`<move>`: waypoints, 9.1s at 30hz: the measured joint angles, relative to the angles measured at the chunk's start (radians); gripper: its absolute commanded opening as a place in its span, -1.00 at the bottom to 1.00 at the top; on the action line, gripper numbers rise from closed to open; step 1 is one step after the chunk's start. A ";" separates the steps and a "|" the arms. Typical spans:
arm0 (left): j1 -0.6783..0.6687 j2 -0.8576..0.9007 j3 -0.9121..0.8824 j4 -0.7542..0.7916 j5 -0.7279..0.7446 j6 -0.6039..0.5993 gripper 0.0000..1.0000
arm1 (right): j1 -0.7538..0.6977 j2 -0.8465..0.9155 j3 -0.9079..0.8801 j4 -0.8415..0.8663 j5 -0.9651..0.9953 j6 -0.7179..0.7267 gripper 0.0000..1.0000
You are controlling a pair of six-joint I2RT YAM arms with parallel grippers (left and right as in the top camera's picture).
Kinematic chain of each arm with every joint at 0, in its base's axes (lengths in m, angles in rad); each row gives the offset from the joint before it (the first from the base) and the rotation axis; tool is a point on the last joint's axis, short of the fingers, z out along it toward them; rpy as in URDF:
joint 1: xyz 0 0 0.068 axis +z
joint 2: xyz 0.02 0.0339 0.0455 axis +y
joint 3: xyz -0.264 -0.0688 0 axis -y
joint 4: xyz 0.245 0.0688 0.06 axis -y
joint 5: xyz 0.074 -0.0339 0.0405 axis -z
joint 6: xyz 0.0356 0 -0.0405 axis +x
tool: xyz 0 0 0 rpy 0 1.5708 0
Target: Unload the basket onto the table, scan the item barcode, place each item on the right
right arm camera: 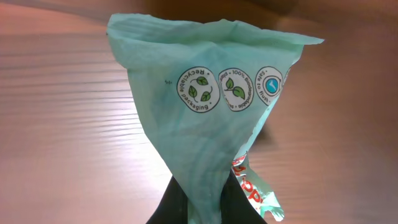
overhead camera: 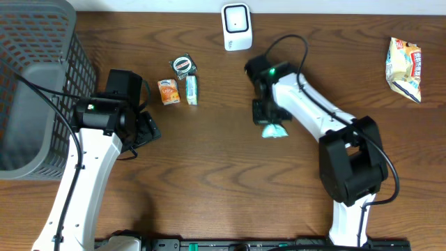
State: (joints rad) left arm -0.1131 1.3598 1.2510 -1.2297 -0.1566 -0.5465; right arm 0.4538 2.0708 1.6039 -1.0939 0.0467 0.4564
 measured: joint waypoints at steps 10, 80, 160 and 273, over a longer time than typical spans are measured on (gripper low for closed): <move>0.000 0.000 0.000 0.000 0.000 0.000 0.95 | -0.101 0.000 0.049 0.112 -0.551 -0.208 -0.97; 0.000 0.000 0.000 0.000 0.000 0.000 0.95 | 0.175 0.005 0.029 0.134 0.335 0.052 0.52; 0.000 0.000 0.000 0.000 0.000 0.000 0.95 | -0.190 0.002 -0.333 0.539 -0.907 -0.100 -0.49; 0.000 0.000 0.000 0.000 0.000 0.000 0.96 | -0.281 -0.001 0.033 -0.058 -0.069 -0.025 0.11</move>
State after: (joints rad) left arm -0.1131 1.3598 1.2510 -1.2293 -0.1566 -0.5465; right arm 0.1726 2.0697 1.6367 -1.1522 -0.0223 0.4313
